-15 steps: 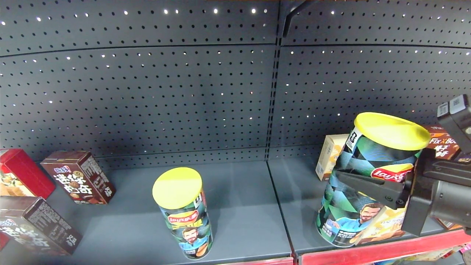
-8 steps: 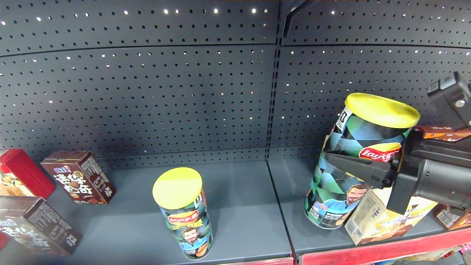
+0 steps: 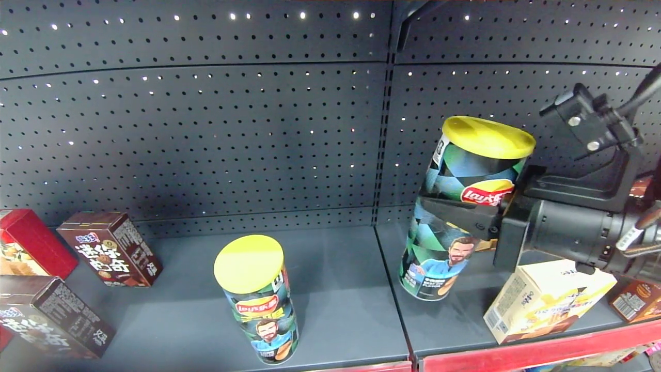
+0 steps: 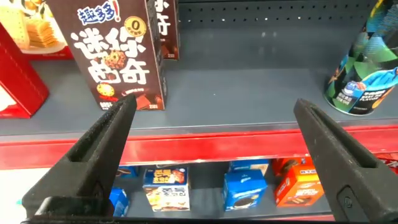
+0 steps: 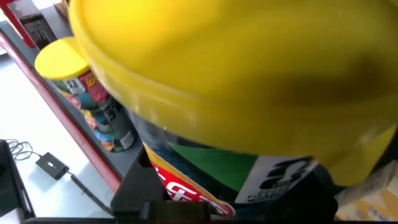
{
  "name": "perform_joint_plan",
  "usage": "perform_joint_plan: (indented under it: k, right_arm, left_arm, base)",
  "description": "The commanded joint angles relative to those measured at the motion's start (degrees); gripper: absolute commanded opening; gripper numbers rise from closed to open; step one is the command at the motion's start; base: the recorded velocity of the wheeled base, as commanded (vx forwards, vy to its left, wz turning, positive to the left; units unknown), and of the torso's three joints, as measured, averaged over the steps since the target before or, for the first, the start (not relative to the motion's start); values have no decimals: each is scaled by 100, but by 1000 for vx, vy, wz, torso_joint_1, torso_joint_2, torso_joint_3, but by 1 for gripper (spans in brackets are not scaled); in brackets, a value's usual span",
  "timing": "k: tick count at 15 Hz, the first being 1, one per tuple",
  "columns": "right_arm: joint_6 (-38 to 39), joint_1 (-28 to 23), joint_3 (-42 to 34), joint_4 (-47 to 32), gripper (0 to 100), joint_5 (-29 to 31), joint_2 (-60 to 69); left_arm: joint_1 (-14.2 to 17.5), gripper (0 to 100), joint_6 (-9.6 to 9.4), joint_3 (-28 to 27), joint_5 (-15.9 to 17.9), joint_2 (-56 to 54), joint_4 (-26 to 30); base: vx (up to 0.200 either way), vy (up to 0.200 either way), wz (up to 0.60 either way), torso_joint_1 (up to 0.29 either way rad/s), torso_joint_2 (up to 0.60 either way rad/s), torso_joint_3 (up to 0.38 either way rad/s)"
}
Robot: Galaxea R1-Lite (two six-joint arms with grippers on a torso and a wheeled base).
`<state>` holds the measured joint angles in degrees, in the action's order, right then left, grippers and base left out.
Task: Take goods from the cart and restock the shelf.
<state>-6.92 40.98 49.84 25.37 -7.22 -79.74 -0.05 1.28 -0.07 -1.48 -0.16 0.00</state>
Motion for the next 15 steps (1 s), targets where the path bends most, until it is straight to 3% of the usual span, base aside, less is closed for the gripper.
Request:
perform_joint_plan:
  k: [1, 5, 8, 15]
  right_arm:
    - [-2, 15, 378, 91, 0, -8, -569]
    - [-11, 32, 1046, 610, 0, -157, -1518]
    - [-11, 94, 1424, 583, 0, -113, -1949]
    - [-37, 208, 1336, 513, 0, 150, -2195]
  left_arm:
    - [5, 100, 4, -1, -11, 25, 0]
    - [5, 100, 4, -1, -11, 25, 0]
    - [-4, 100, 4, 7, -11, 25, 0]
    - [5, 100, 4, -1, -11, 25, 0]
  base:
    - [0, 0, 0, 0, 0, 0]
    - [0, 0, 0, 0, 0, 0]
    - [0, 0, 0, 0, 0, 0]
    - [0, 0, 0, 0, 0, 0]
